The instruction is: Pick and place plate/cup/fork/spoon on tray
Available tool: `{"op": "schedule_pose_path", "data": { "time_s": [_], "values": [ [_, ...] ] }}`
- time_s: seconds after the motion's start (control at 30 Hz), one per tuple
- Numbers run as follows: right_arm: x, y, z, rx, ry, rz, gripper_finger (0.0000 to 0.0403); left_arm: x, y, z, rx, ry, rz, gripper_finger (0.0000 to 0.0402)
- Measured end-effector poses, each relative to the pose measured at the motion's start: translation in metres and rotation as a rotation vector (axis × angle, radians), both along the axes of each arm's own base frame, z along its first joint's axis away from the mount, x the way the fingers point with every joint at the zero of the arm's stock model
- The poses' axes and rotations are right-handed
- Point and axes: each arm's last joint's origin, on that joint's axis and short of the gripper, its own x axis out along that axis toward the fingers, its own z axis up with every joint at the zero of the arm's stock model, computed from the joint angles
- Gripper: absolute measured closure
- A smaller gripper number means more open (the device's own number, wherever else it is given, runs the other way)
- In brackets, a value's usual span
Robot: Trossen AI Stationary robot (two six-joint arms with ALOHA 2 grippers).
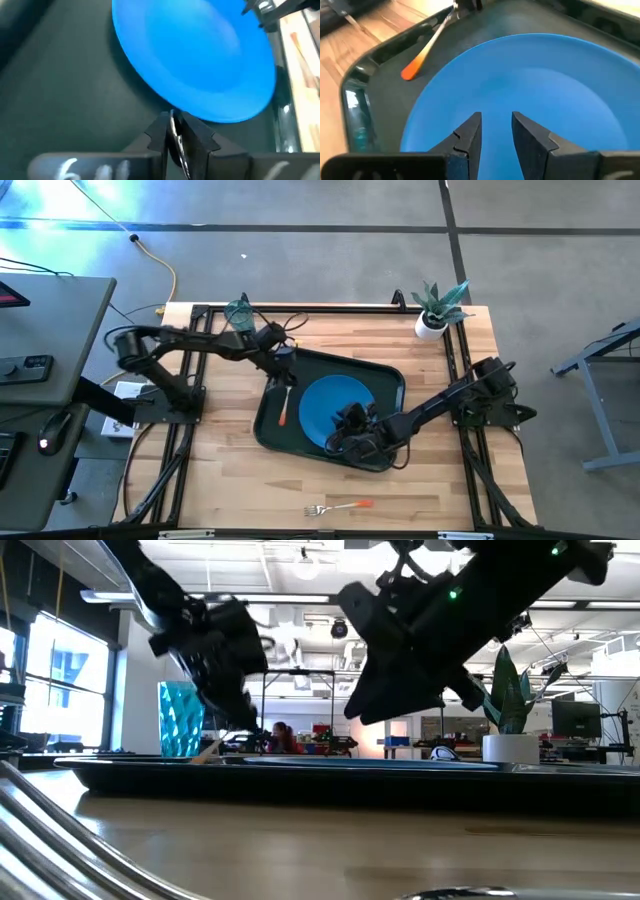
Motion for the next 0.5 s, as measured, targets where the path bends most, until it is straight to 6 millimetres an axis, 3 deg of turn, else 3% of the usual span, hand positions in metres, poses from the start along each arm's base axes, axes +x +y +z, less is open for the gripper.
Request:
{"op": "schedule_pose_path", "data": {
  "time_s": [0.17,0.5],
  "values": [
    [0.0,-0.001,0.0,-0.049,0.023,0.018,0.0304,0.0,0.01,-0.021,-0.018,0.053,0.02,0.0349],
    [-0.005,0.011,0.001,-0.155,0.052,0.085,0.0304,0.0,0.016,-0.025,0.18,0.117,0.079,0.0278]
  ]
}}
